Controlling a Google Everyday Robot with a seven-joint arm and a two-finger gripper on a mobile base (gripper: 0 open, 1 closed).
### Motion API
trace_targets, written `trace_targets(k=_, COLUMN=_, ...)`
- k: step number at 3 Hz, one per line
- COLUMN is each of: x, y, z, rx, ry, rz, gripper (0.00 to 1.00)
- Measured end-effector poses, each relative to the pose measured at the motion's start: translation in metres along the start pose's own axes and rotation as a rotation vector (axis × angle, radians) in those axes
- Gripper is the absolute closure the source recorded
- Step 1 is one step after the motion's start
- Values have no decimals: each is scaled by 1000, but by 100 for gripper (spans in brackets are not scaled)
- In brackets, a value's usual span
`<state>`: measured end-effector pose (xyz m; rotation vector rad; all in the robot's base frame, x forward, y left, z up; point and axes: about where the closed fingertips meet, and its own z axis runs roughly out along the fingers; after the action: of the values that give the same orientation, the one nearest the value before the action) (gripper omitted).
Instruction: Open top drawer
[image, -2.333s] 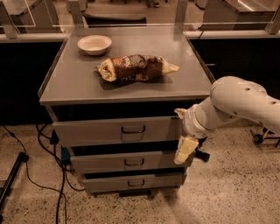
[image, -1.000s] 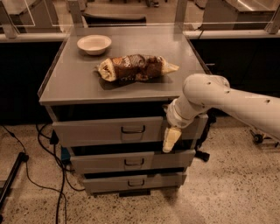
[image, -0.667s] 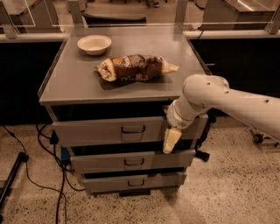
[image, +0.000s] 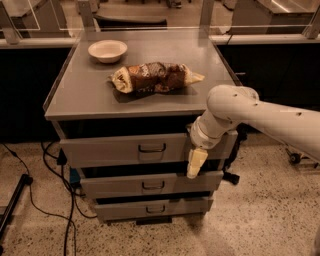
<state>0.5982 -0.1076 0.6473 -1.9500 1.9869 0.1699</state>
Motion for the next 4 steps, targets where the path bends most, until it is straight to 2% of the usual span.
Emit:
trace_targets(k=2, x=3, y=15, z=-5, rx=-74, ry=26, rz=-4, gripper=0)
trace_targets(k=3, x=1, y=31, z=-13, rx=-128, ry=44, rz=-28, gripper=0)
trace_targets(k=4, x=-4, y=53, z=-21, rx=-204, ry=52, rz=-57, gripper=0)
